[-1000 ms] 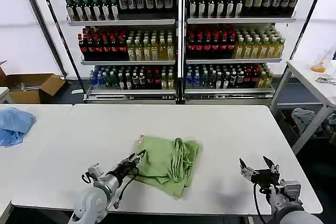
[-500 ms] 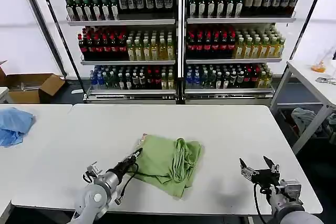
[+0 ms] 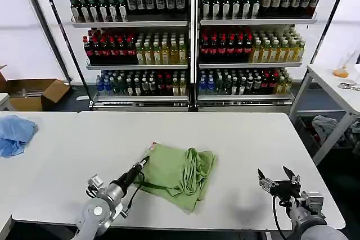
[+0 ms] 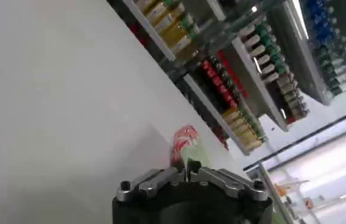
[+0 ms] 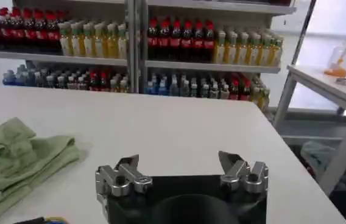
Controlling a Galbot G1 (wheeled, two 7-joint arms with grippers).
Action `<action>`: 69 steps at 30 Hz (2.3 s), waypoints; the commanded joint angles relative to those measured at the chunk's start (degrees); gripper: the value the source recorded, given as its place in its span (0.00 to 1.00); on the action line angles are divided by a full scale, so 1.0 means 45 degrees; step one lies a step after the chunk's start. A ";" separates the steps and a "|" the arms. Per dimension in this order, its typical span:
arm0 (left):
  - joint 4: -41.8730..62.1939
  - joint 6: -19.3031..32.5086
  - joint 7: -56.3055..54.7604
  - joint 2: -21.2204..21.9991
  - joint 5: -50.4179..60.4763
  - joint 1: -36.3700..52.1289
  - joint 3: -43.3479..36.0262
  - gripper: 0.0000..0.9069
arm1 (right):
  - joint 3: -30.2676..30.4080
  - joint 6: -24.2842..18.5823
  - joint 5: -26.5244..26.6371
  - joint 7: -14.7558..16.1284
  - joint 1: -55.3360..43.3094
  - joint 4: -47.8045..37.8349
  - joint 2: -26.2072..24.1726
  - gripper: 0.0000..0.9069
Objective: Fold and organize the clothes.
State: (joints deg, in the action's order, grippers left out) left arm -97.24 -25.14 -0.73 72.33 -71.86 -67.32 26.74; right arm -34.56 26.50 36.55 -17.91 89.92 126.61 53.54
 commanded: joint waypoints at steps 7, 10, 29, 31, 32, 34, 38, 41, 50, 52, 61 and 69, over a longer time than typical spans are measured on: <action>-0.2303 -0.0187 -0.1227 -0.2887 -0.2540 -0.0961 0.6452 0.04 | 0.0370 -0.0047 0.0001 0.0019 -0.0476 -0.0176 0.0164 1.00; -0.2537 -0.0257 -0.1399 -0.3723 -0.2684 -0.0917 0.7482 0.04 | 0.0461 -0.0057 0.0006 0.0027 -0.0618 -0.0238 0.0183 1.00; -0.2625 0.0261 -0.1447 -0.0383 0.5623 0.1004 -0.4485 0.03 | 0.0345 -0.0143 -0.0307 0.0076 -0.0336 -0.0403 0.0476 1.00; -0.1791 0.0337 -0.1516 0.0353 0.6255 0.1640 -0.5514 0.03 | 0.0341 -0.0143 -0.0344 0.0079 -0.0312 -0.0401 0.0508 1.00; -0.1438 0.0350 -0.1540 0.0578 0.6405 0.1959 -0.5996 0.03 | 0.0319 -0.0145 -0.0356 0.0082 -0.0304 -0.0392 0.0540 1.00; -0.0946 0.0362 -0.1531 0.0937 0.6638 0.2449 -0.6588 0.04 | 0.0279 -0.0140 -0.0368 0.0076 -0.0297 -0.0380 0.0585 1.00; -0.0209 0.0331 -0.1547 0.1580 0.6934 0.3386 -0.7430 0.22 | 0.0150 -0.0129 -0.0371 0.0107 -0.0250 -0.0297 0.0610 1.00; -0.0075 0.0452 -0.1392 0.1793 0.7225 0.3555 -0.7716 1.00 | 0.0089 -0.0123 -0.0362 0.0162 -0.0267 -0.0246 0.0635 1.00; -0.2647 0.1567 -0.0502 0.0604 0.7199 0.2163 -0.6437 1.00 | 0.0612 -0.0318 -0.0061 0.0367 -0.0942 -0.0224 0.0559 1.00; -0.3553 0.1590 -0.0539 0.0137 0.7123 0.1296 -0.5363 1.00 | 0.1204 -0.0451 0.0312 0.0327 -0.1468 -0.0271 0.0532 1.00; -0.5325 0.2633 -0.1326 -0.0909 0.7759 -0.2140 0.0181 1.00 | 0.5484 -0.0332 0.2172 -0.1024 -0.5763 -0.2006 0.1961 1.00; -0.5950 0.2856 -0.1445 -0.0409 0.8022 -0.4160 0.1631 1.00 | 0.8389 0.0037 0.3418 -0.2175 -0.8328 -0.4305 0.3900 1.00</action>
State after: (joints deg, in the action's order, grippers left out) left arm -117.72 -14.75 -6.42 70.78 -38.28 -72.52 19.76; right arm -14.82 25.80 44.61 -21.73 69.24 118.30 61.89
